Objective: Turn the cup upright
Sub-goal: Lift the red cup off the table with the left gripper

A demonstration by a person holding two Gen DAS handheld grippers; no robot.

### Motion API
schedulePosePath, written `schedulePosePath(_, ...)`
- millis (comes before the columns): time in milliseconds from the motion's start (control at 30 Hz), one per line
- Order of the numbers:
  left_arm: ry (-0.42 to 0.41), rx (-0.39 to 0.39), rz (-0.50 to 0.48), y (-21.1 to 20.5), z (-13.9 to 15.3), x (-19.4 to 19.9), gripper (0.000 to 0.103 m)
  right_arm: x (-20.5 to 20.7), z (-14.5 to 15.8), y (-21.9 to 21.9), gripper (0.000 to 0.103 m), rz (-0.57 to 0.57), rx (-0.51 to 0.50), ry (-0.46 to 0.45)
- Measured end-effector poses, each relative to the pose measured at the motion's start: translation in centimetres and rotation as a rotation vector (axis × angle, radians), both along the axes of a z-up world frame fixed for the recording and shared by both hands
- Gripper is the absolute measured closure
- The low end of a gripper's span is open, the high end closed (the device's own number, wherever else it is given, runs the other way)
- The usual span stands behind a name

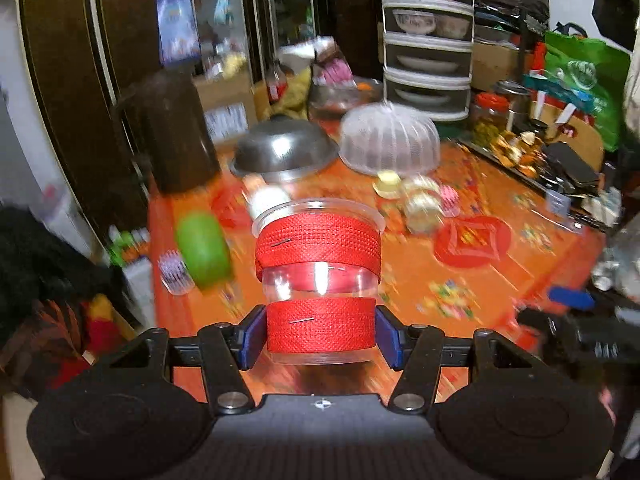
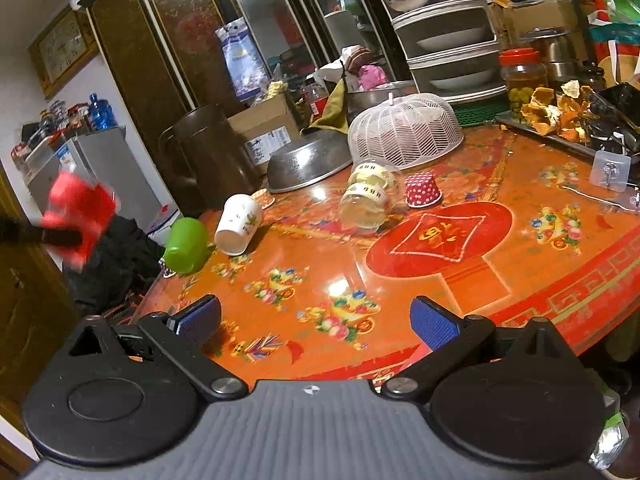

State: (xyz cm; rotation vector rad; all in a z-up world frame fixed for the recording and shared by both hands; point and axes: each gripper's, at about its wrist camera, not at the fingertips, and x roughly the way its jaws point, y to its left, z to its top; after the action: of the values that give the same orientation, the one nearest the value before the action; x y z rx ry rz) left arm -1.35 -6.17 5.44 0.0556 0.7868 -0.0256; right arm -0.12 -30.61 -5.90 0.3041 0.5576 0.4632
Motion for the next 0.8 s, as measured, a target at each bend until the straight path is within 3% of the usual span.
schedulePosePath(133,0.085,-0.148,0.007,0.1,-4.9,1.0,0.043,0.3,0.1,0.0,0.001,-0.022,0.015,0.035)
schedulePosePath(267,0.139,-0.213,0.018,-1.1,-9.2,2.6,0.043,0.7,0.1,1.1,0.001,-0.017,-0.01,0.075)
schedulePosePath(333,0.139,-0.209,0.026,-1.7,-10.4,2.9,0.043,1.1,0.1,1.8,0.001,-0.012,-0.027,0.097)
schedulePosePath(500,0.16,-0.256,0.0,-2.4,-11.8,3.2,0.043,3.2,0.0,3.9,0.001,0.062,-0.002,0.215)
schedulePosePath(700,0.161,-0.332,0.008,-1.8,-12.2,3.3,0.043,6.5,-1.1,7.3,0.001,0.165,0.131,0.426)
schedulePosePath(800,0.165,-0.353,0.007,-1.5,-12.4,3.4,0.043,7.8,-1.9,9.0,0.001,0.182,0.145,0.513)
